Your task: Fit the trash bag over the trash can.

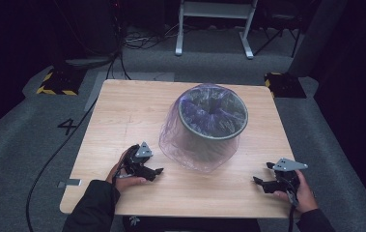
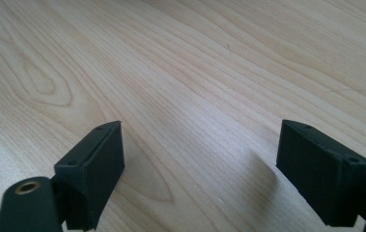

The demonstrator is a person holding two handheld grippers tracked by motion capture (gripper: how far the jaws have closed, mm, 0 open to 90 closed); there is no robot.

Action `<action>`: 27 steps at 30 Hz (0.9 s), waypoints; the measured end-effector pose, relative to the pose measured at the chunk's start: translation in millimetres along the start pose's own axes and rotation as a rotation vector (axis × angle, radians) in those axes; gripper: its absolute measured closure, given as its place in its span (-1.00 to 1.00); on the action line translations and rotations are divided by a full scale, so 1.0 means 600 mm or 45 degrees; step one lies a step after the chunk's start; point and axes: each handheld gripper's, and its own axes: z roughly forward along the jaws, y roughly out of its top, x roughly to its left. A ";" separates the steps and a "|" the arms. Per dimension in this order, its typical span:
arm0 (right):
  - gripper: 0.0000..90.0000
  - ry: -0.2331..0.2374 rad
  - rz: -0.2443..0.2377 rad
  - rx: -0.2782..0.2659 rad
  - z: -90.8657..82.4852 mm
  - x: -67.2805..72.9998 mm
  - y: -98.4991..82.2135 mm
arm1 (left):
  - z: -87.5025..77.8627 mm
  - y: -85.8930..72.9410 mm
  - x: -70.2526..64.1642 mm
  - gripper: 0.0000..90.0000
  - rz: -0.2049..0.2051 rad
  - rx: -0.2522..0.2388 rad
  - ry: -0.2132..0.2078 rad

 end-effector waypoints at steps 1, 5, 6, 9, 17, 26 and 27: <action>-0.63 0.003 0.013 -0.005 -0.001 -0.001 -0.003 | 0.000 0.000 0.000 -0.69 0.000 0.000 0.000; -0.66 -0.002 0.057 -0.007 -0.006 -0.009 -0.011 | 0.001 0.001 0.000 -0.69 0.003 0.000 -0.002; -0.66 -0.001 0.072 -0.002 -0.008 -0.011 -0.013 | 0.001 0.001 0.000 -0.69 0.002 0.000 -0.002; -0.66 0.001 0.101 0.004 -0.011 -0.017 -0.017 | 0.001 0.001 0.001 -0.69 0.005 -0.001 -0.002; -0.66 -0.024 0.129 0.004 -0.019 -0.029 -0.026 | 0.001 0.001 0.000 -0.68 0.002 0.001 0.003; -0.66 -0.029 0.136 0.007 -0.022 -0.032 -0.028 | 0.001 0.001 -0.001 -0.68 0.007 0.001 0.003; -0.66 -0.031 0.136 0.006 -0.022 -0.032 -0.028 | 0.000 0.001 -0.001 -0.68 0.007 0.001 0.003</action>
